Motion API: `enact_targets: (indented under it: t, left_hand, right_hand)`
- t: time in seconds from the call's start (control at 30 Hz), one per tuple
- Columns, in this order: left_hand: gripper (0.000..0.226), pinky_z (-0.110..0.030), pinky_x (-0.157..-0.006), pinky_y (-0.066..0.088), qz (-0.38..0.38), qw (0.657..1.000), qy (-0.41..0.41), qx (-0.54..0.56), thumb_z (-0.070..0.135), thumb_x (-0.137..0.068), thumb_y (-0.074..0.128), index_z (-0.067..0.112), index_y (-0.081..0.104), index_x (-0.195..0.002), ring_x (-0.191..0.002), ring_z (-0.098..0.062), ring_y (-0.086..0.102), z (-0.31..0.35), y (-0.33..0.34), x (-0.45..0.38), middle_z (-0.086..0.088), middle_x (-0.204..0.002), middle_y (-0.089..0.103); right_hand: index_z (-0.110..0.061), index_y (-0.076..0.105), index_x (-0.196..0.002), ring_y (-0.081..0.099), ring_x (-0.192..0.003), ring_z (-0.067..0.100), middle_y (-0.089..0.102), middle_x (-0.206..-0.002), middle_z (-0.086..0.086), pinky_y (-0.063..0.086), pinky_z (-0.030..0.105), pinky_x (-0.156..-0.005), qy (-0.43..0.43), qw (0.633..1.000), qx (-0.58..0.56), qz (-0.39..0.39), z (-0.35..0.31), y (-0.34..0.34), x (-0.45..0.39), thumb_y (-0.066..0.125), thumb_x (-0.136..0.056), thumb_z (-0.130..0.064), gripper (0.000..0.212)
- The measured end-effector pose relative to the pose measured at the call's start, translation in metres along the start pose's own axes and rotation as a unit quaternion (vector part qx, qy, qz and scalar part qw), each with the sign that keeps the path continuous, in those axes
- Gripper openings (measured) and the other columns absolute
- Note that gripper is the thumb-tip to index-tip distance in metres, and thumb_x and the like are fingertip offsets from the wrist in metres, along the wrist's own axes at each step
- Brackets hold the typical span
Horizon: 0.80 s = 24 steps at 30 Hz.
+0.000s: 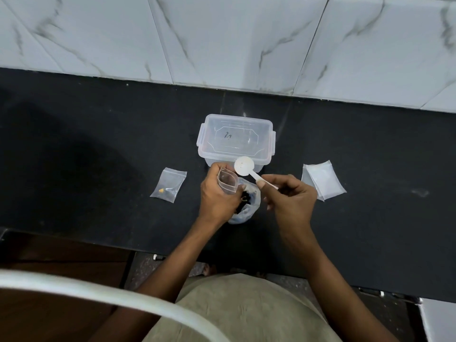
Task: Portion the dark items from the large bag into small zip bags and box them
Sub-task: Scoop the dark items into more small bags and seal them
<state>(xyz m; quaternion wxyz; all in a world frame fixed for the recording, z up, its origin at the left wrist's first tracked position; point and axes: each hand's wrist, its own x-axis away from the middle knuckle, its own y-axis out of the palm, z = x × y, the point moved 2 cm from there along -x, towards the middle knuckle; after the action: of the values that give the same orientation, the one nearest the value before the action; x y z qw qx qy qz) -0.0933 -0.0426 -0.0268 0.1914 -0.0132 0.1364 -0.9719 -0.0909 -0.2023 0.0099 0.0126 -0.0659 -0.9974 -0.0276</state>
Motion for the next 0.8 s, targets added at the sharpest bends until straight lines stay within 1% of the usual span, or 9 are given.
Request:
enact_targets:
  t: [0.1, 0.17, 0.23, 0.3, 0.37, 0.47, 0.57, 0.7, 0.8]
  left_hand:
    - [0.030, -0.018, -0.070, 0.050, 0.039, 0.999, -0.008, -0.035, 0.003, -0.077, 0.078, 0.019, 0.059, -0.093, -0.076, -0.002, 0.063, -0.005, -0.009, 0.002, 0.010, -0.085, 0.065]
    - [0.028, -0.022, -0.071, 0.049, 0.074, 0.994, -0.048, -0.059, 0.003, -0.077, 0.075, 0.021, 0.058, -0.090, -0.079, -0.005, 0.062, -0.011, -0.016, 0.004, 0.009, -0.085, 0.064]
    - [0.026, -0.031, -0.079, 0.050, 0.092, 0.985, -0.109, -0.102, 0.008, -0.076, 0.072, 0.021, 0.057, -0.092, -0.090, -0.015, 0.061, -0.020, -0.020, 0.004, 0.005, -0.093, 0.063]
    - [0.026, -0.039, -0.088, 0.050, 0.063, 0.972, -0.170, -0.152, 0.017, -0.079, 0.072, 0.018, 0.056, -0.099, -0.101, -0.022, 0.058, -0.027, -0.020, 0.002, 0.000, -0.104, 0.060]
    - [0.032, -0.040, -0.088, 0.050, 0.008, 0.959, -0.229, -0.165, 0.024, -0.083, 0.072, 0.015, 0.053, -0.107, -0.102, -0.023, 0.058, -0.030, -0.017, 0.001, -0.002, -0.108, 0.059]
    - [0.044, -0.033, -0.077, 0.047, -0.036, 0.945, -0.299, -0.129, 0.028, -0.086, 0.074, 0.013, 0.043, -0.113, -0.092, -0.020, 0.058, -0.030, -0.009, 0.003, 0.002, -0.098, 0.057]
    - [0.056, -0.032, -0.071, 0.052, -0.031, 0.934, -0.345, -0.084, 0.022, -0.079, 0.080, 0.011, 0.039, -0.114, -0.085, -0.016, 0.061, -0.031, -0.001, 0.006, 0.002, -0.093, 0.057]
    - [0.045, -0.045, -0.070, 0.063, -0.035, 0.907, -0.421, -0.002, 0.007, -0.062, 0.083, 0.006, 0.056, -0.099, -0.080, -0.027, 0.072, -0.028, 0.010, 0.010, -0.011, -0.089, 0.071]
    - [0.076, -0.039, -0.054, 0.059, -0.039, 0.886, -0.456, 0.076, 0.003, -0.044, 0.068, -0.001, 0.060, -0.119, -0.083, -0.033, 0.074, -0.043, 0.022, 0.009, -0.018, -0.097, 0.074]
  right_hand:
    - [-0.010, 0.079, -0.086, 0.059, -0.053, 0.013, 0.072, -0.069, 0.006, 0.046, 0.024, -0.048, 0.057, 0.998, 0.020, -0.004, 0.010, -0.012, -0.006, 0.083, -0.080, -0.007, 0.008]
    - [-0.015, 0.080, -0.084, 0.063, -0.060, 0.009, 0.073, -0.073, 0.001, 0.050, 0.024, -0.056, 0.011, 0.988, 0.153, -0.026, 0.017, -0.019, -0.009, 0.085, -0.079, -0.011, 0.008]
    - [-0.016, 0.080, -0.080, 0.063, -0.066, 0.007, 0.067, -0.073, -0.005, 0.048, 0.016, -0.062, -0.058, 0.956, 0.284, -0.049, 0.023, -0.020, -0.009, 0.084, -0.077, -0.008, 0.009]
    - [-0.014, 0.079, -0.078, 0.058, -0.063, 0.007, 0.058, -0.070, -0.007, 0.042, 0.012, -0.058, -0.109, 0.927, 0.351, -0.080, 0.031, -0.016, -0.008, 0.081, -0.075, -0.004, 0.010]
    - [-0.010, 0.079, -0.080, 0.053, -0.060, 0.009, 0.053, -0.070, -0.005, 0.043, 0.020, -0.054, -0.141, 0.897, 0.404, -0.111, 0.038, -0.010, -0.006, 0.078, -0.075, -0.003, 0.009]
    - [-0.007, 0.080, -0.086, 0.048, -0.059, 0.014, 0.050, -0.073, -0.003, 0.039, 0.023, -0.052, -0.147, 0.862, 0.464, -0.140, 0.048, -0.002, -0.007, 0.075, -0.076, -0.003, 0.011]
    - [-0.007, 0.079, -0.082, 0.048, -0.058, 0.015, 0.051, -0.072, 0.000, 0.038, 0.024, -0.050, -0.130, 0.855, 0.479, -0.147, 0.051, 0.001, -0.009, 0.074, -0.074, -0.004, 0.010]
    - [-0.009, 0.080, -0.082, 0.052, -0.060, 0.015, 0.055, -0.071, 0.001, 0.042, 0.024, -0.052, -0.103, 0.868, 0.464, -0.146, 0.051, -0.003, -0.012, 0.073, -0.070, -0.002, 0.015]
    - [-0.009, 0.081, -0.086, 0.053, -0.062, 0.014, 0.057, -0.073, 0.001, 0.037, 0.016, -0.054, -0.093, 0.869, 0.463, -0.146, 0.051, -0.004, -0.013, 0.075, -0.071, -0.004, 0.016]
